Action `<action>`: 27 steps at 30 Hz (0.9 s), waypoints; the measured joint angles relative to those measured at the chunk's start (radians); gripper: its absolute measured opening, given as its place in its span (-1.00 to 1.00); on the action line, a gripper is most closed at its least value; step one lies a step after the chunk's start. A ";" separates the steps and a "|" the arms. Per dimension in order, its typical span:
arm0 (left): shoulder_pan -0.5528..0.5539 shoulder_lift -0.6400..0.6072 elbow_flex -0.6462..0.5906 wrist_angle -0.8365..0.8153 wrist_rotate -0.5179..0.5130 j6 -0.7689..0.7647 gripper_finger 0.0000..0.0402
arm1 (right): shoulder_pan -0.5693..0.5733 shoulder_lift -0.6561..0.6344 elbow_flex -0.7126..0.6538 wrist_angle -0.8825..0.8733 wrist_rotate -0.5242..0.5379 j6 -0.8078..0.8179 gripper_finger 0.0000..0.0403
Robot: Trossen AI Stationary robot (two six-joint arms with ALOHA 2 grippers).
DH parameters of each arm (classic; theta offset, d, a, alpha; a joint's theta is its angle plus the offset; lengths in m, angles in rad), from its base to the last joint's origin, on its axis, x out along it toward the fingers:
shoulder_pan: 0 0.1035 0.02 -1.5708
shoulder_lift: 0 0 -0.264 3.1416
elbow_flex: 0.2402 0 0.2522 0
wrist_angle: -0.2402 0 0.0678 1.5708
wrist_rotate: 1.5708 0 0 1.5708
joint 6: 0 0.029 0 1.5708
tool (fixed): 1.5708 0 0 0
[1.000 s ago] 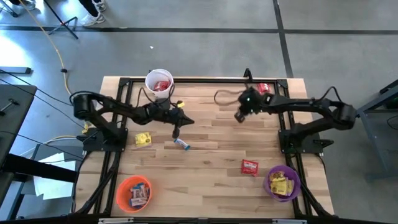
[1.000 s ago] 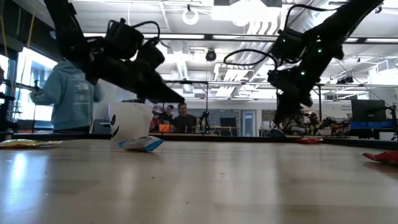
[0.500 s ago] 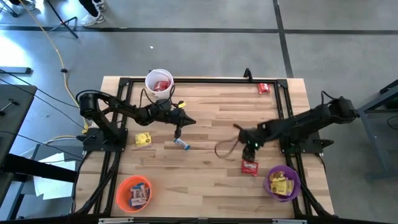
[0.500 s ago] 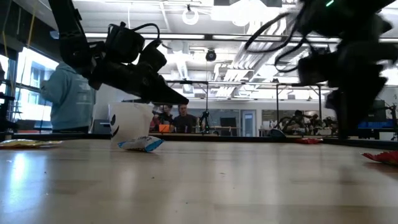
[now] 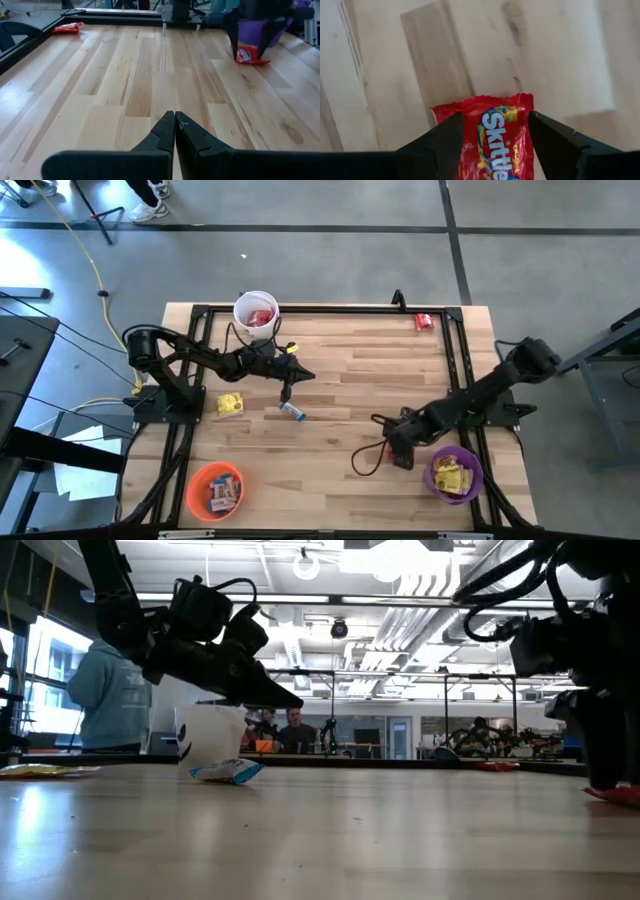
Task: Sort candy
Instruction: Put the red candy into the white bucket
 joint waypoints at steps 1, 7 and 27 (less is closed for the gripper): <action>0.000 0.000 0.000 -0.001 0.000 -0.003 -1.00 | 0.000 0.022 0.013 0.000 -0.004 -0.013 0.08; -0.003 0.000 0.000 -0.002 0.000 -0.004 -1.00 | -0.004 0.130 0.102 -0.059 -0.010 -0.079 -0.03; 0.035 -0.001 -0.112 0.172 -0.005 -0.039 -1.00 | -0.206 0.144 0.186 -0.077 0.084 -0.375 -0.94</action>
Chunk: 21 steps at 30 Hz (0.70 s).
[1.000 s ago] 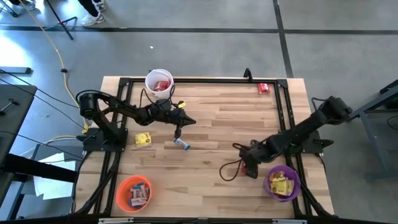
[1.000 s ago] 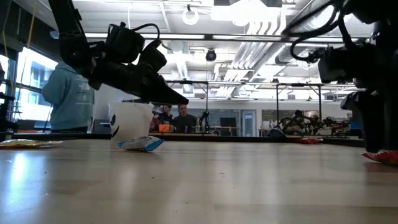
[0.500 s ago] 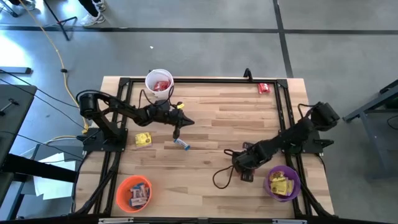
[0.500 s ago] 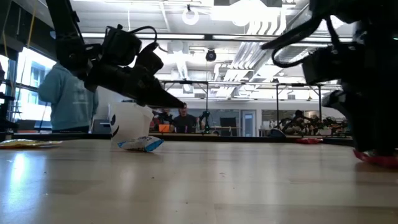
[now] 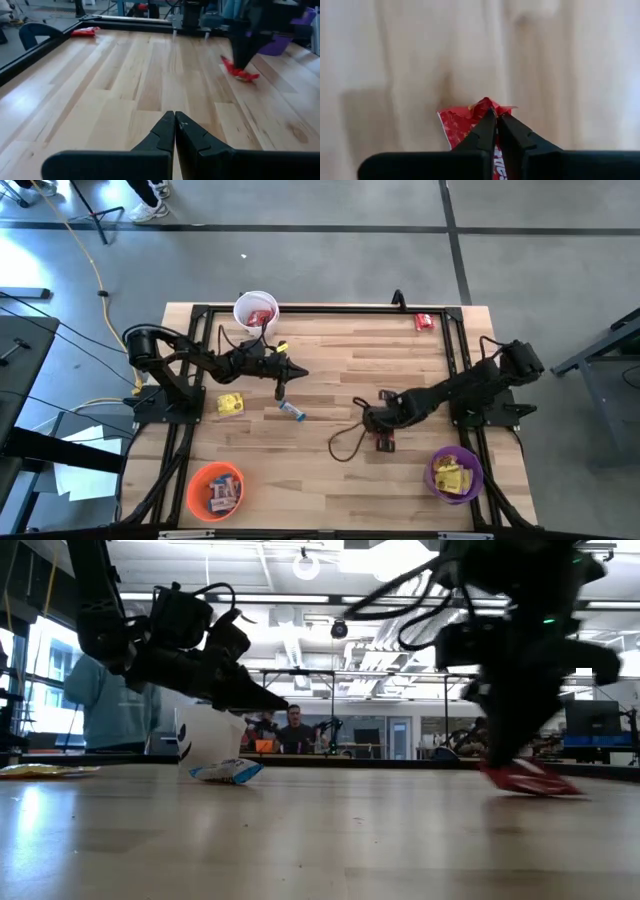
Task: Sort candy
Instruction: Put the red candy into the white bucket
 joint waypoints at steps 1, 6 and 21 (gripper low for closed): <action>-0.003 0.000 0.000 -0.002 0.000 -0.001 -1.00 | -0.019 0.000 0.000 0.023 0.013 -0.027 -0.94; -0.029 0.000 0.000 0.004 0.000 0.015 -1.00 | -0.118 0.000 0.000 0.193 0.068 -0.186 -0.99; -0.090 -0.001 -0.210 0.433 -0.205 -0.064 -0.92 | -0.347 0.000 0.000 0.885 0.245 -0.379 -0.98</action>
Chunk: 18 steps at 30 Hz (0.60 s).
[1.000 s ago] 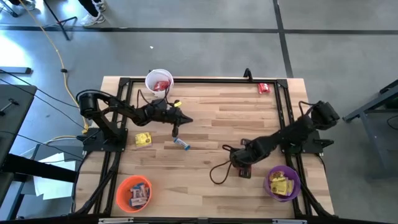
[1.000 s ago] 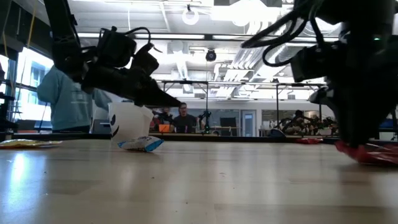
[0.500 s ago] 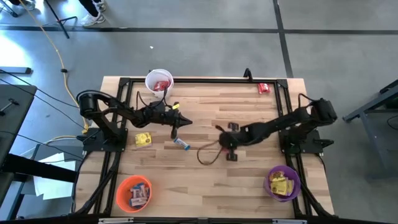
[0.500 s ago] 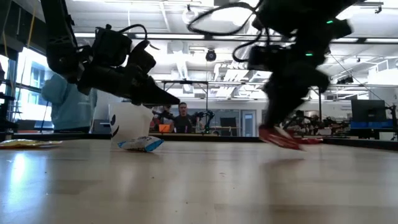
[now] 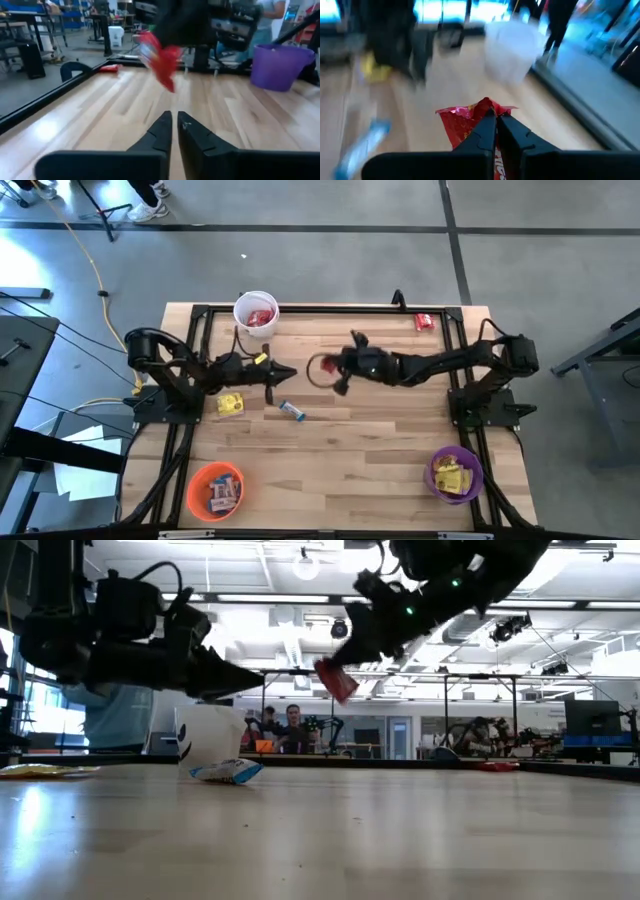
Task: Sort candy
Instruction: Put the red candy into the white bucket
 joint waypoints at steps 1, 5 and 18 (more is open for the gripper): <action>-0.018 0.000 0.010 -0.001 -0.027 -0.004 -0.89 | -0.008 0.000 0.000 0.048 0.002 0.000 -0.98; -0.099 0.000 0.070 -0.005 -0.177 0.045 -0.67 | -0.020 -0.001 0.000 0.187 0.002 -0.014 -0.98; -0.176 0.000 0.271 -0.084 -0.457 0.139 -0.04 | -0.009 -0.001 -0.001 0.370 0.039 -0.053 -0.98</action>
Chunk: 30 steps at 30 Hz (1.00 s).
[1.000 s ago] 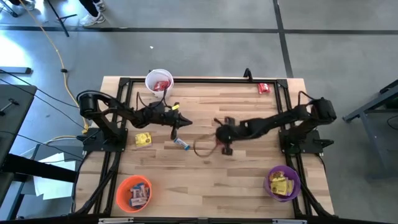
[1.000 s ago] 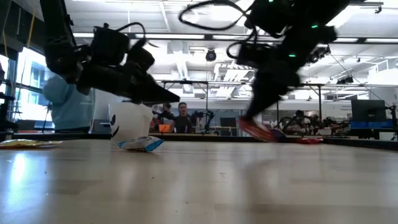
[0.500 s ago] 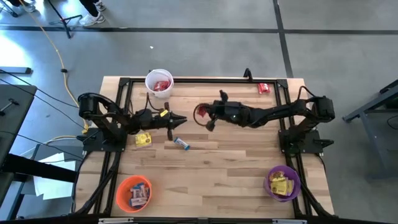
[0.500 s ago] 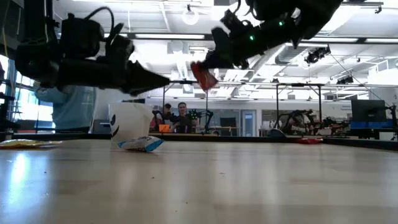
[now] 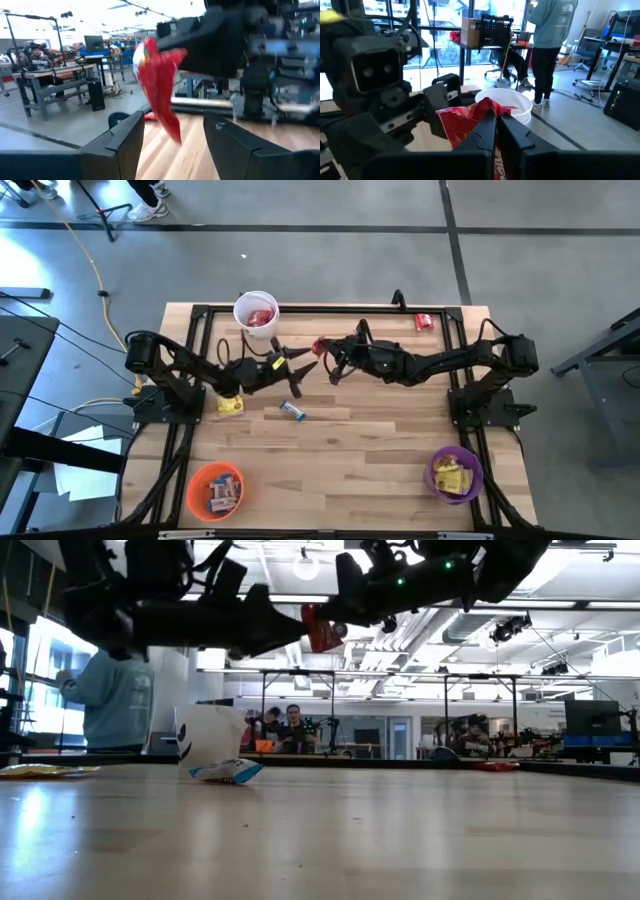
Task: Sort candy
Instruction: Put the red candy into the white bucket
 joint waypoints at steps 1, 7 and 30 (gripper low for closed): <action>0.000 0.000 0.011 0.000 -0.001 -0.006 -0.03 | 0.002 0.000 0.000 0.003 0.000 -0.004 -0.98; 0.000 0.000 0.049 -0.007 -0.004 -0.022 -0.05 | 0.018 0.000 0.000 0.023 0.000 -0.015 -0.98; -0.005 -0.011 0.054 -0.039 -0.070 0.128 -0.99 | 0.032 0.000 0.000 0.027 0.042 -0.017 -0.17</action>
